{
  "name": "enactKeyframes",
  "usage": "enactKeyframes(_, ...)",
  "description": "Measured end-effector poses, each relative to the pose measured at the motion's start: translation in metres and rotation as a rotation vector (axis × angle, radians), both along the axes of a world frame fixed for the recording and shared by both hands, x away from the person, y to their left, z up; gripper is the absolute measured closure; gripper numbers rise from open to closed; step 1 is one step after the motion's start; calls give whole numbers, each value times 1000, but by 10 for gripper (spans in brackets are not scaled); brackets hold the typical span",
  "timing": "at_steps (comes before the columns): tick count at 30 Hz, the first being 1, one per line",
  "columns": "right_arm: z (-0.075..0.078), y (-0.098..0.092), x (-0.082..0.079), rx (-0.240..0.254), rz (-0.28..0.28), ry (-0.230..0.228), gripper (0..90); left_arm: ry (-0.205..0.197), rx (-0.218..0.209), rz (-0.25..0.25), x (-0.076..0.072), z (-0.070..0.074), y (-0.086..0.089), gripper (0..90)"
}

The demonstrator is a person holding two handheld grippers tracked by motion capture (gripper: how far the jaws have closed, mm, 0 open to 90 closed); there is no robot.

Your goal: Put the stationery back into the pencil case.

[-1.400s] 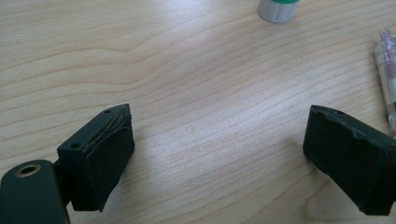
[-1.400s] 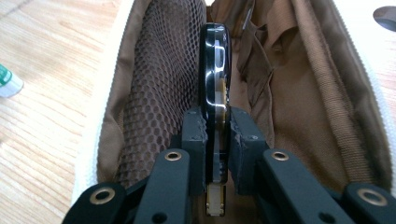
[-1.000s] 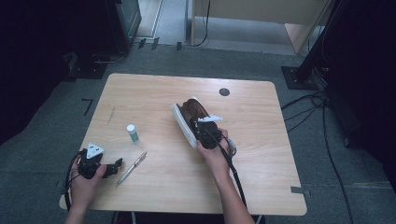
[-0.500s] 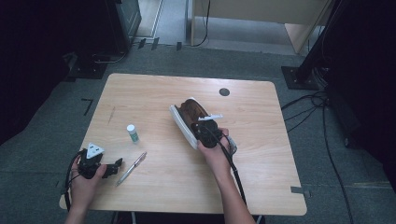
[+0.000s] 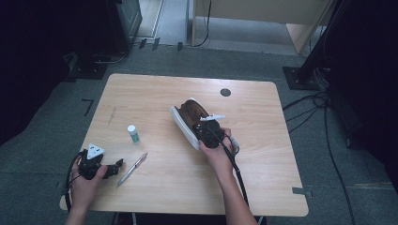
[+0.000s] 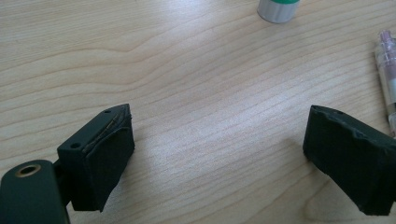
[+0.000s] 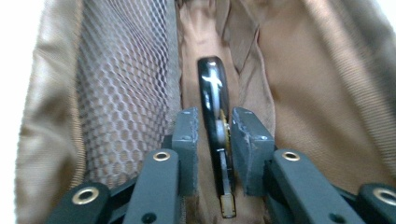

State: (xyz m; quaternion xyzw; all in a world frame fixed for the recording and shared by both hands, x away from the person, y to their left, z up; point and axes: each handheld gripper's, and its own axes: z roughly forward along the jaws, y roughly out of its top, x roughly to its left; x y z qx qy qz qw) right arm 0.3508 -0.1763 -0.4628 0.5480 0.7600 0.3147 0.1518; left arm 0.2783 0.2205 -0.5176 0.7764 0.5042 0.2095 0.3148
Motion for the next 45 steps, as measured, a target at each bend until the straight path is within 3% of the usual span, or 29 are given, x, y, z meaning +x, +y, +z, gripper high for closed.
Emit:
enactKeyframes(10,18,-7,-9,37,6,-89,678,0,0,1,0,0,0,88)
enactKeyframes(25,42,-11,-25,80,28,-173,660,-1,0,4,0,0,0,89)
enactKeyframes(30,50,-8,-34,102,47,-199,643,-3,-16,13,-2,2,2,149)
enactKeyframes(37,59,-3,-46,127,85,-232,624,39,-97,-32,-3,6,3,160)
enactKeyframes(42,60,0,-53,135,106,-246,586,33,-116,-106,-7,13,-6,168)
enactKeyframes(45,59,1,-56,138,111,-251,572,31,-119,-154,-9,18,-12,237)
